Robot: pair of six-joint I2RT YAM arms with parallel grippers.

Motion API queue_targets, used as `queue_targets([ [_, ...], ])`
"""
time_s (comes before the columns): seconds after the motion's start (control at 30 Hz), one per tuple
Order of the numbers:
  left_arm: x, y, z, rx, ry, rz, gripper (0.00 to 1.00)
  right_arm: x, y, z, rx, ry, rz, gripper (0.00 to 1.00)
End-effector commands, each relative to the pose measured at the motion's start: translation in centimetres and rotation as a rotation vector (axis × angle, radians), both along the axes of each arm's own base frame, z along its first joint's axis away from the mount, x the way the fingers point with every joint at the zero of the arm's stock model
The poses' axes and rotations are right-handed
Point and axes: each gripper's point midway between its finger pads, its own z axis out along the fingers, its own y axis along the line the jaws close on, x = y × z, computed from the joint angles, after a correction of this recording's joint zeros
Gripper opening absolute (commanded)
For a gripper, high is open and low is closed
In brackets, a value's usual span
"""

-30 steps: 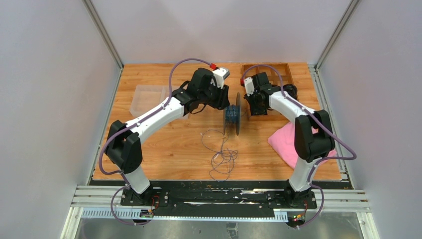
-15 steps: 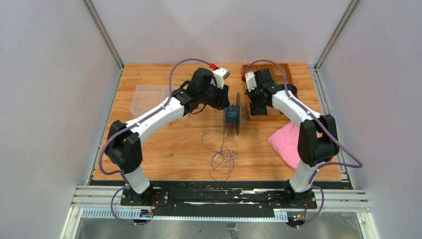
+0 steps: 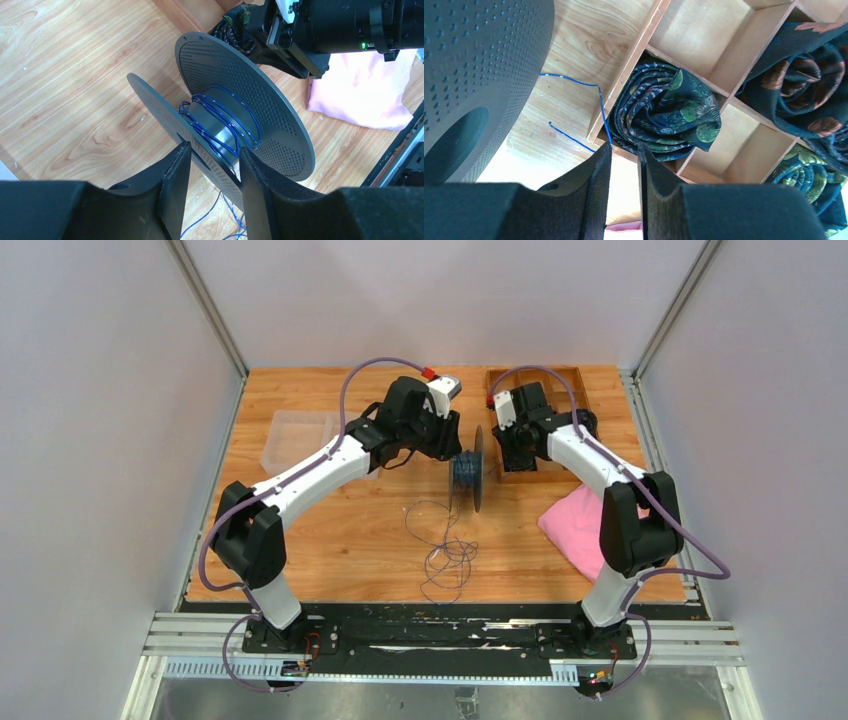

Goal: Wrap the cables
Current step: Wrap the cable around the cable reel.

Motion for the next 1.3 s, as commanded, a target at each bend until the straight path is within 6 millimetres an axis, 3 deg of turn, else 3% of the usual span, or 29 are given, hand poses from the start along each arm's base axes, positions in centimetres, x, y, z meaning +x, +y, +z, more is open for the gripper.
queue_targets([
  [0.0,-0.3,0.0,0.8,-0.012,-0.023,-0.007,0.44,-1.6,0.8,-0.9,0.024,0.057,0.007,0.25],
  [0.37,-0.3,-0.1,0.7,-0.012,-0.020,-0.009,0.45,-2.4,1.1,-2.8,0.037,0.119,0.005,0.23],
  [0.83,-0.4,-0.1,0.6,-0.012,-0.018,-0.010,0.45,-2.6,1.3,-3.6,0.038,0.141,0.008,0.22],
  [1.03,-0.4,-0.1,0.6,-0.011,-0.019,-0.010,0.44,-2.6,1.3,-3.6,0.040,0.143,0.007,0.16],
  [1.27,-0.4,-0.1,0.4,-0.012,-0.018,-0.010,0.44,-2.1,1.4,-2.3,0.050,0.106,0.005,0.06],
])
